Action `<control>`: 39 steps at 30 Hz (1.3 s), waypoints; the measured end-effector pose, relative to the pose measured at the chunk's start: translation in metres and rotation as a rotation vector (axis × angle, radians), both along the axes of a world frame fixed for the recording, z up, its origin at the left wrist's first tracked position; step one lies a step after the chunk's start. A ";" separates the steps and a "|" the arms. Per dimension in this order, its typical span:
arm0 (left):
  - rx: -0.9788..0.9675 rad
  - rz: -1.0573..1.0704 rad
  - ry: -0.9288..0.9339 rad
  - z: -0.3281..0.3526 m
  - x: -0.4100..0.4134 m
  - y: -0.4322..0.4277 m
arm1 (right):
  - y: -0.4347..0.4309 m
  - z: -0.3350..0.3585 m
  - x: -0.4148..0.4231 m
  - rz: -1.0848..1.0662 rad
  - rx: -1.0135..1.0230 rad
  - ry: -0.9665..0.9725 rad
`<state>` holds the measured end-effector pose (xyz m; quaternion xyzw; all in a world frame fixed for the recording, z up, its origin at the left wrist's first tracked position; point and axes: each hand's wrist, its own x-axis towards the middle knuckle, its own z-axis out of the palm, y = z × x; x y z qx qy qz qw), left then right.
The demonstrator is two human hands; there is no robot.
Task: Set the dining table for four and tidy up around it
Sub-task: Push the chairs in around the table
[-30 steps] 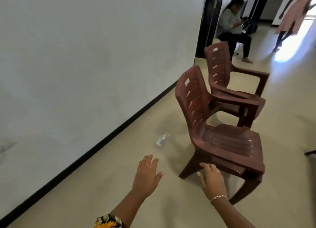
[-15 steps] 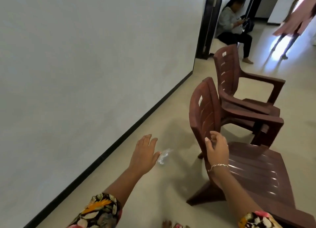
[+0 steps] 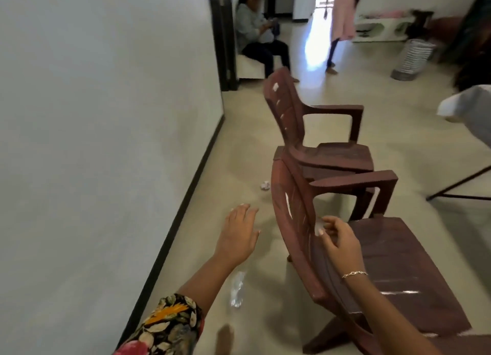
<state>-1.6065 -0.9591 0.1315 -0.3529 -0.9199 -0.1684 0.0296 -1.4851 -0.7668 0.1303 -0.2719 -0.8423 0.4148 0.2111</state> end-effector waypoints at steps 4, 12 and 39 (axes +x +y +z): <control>0.067 -0.304 0.106 -0.004 -0.079 0.036 | -0.003 0.001 -0.027 -0.172 0.004 -0.042; 0.043 -1.027 0.514 -0.001 -0.175 0.102 | -0.039 0.029 -0.037 -0.345 -0.145 -0.277; -0.296 -1.425 0.421 0.030 -0.207 0.137 | -0.145 0.035 -0.101 -0.755 0.187 -1.037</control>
